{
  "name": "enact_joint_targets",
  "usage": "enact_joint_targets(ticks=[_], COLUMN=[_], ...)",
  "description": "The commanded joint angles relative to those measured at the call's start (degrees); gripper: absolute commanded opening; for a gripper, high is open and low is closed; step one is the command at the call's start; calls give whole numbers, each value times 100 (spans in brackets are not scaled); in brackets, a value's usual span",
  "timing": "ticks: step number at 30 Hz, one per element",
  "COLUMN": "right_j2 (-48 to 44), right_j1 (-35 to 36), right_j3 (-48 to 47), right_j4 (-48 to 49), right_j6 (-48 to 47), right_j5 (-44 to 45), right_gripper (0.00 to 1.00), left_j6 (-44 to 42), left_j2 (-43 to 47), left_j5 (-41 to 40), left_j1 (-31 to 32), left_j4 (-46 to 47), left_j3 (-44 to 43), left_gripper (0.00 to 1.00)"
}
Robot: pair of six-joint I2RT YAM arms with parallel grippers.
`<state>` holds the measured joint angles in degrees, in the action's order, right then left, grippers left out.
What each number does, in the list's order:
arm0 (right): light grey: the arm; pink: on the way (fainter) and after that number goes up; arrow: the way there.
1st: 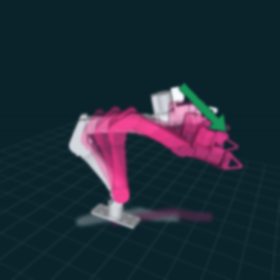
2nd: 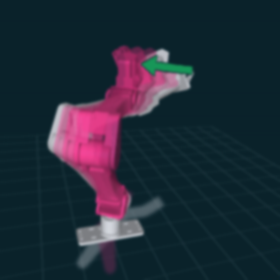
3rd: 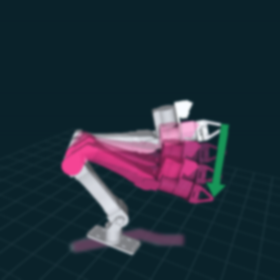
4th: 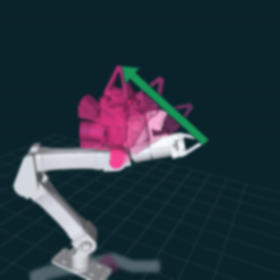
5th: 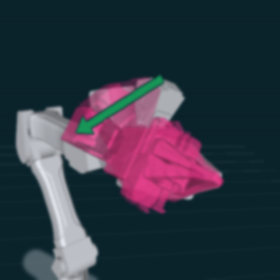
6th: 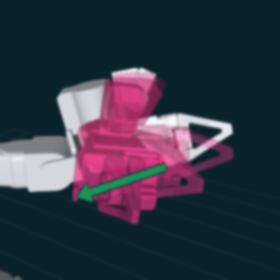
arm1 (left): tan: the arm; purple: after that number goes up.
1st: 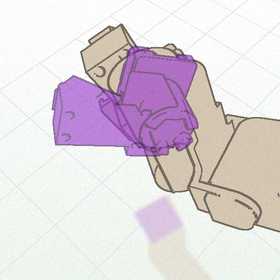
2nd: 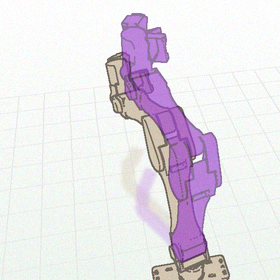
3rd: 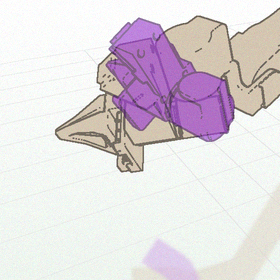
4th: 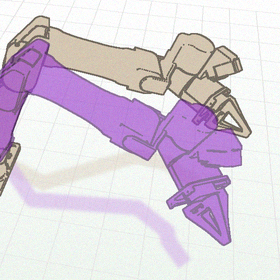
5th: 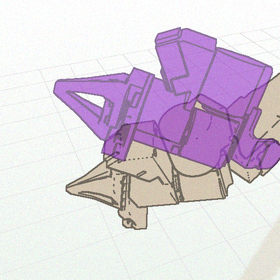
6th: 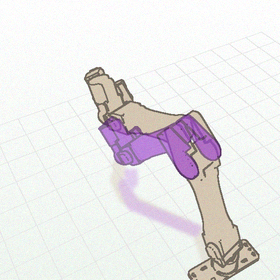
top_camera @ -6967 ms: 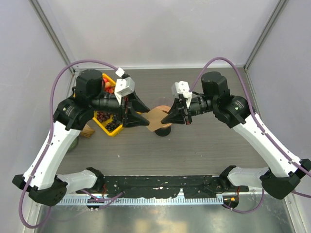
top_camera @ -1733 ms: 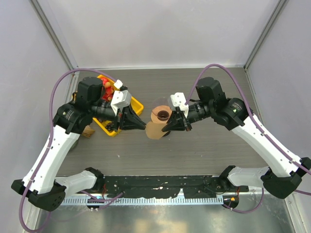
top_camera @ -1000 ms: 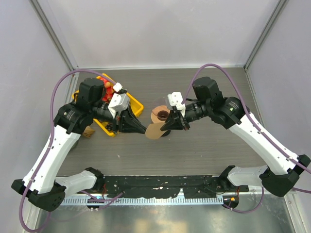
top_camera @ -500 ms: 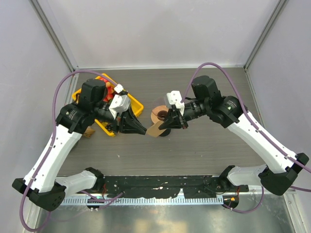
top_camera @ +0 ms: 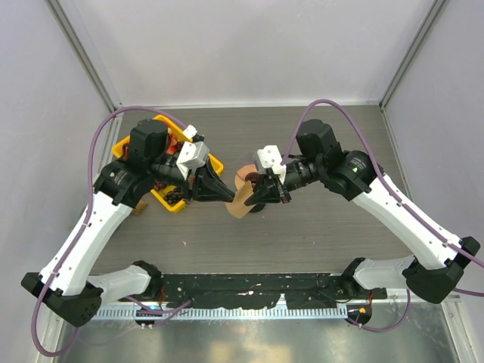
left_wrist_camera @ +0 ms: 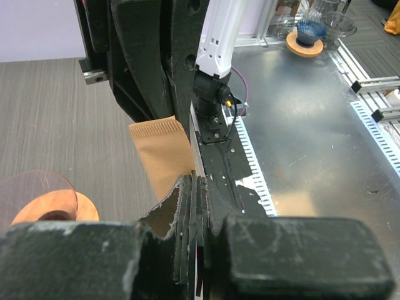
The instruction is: Place the coffee filter in the dripper
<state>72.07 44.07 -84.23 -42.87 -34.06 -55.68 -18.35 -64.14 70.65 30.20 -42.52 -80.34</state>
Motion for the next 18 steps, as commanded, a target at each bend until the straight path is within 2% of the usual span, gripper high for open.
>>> enact_joint_targets(ticks=[1,4,7,11,14,18], right_j2=[8,-35,-105,-211,-255,-299], right_j1=[40,40,40,40,40,40], right_j3=[-270,-279,-305,-270,-252,-252], right_j4=[156,52,-151,-336,-432,-468], right_j6=[-188,-285,-522,-724,-864,-909], right_j5=[-145,-119,-66,-22,5,101], right_gripper=[5,5,5,5,5,5], left_j6=[235,113,-361,-397,-21,367], left_j2=[24,50,103,138,182,182], left_j5=[-104,-227,-569,-1097,-1264,-1002], left_j1=[109,109,109,74,-22,-242], left_j4=[745,746,368,341,744,1097], left_j3=[70,106,79,106,211,317], left_gripper=[0,0,0,0,0,0])
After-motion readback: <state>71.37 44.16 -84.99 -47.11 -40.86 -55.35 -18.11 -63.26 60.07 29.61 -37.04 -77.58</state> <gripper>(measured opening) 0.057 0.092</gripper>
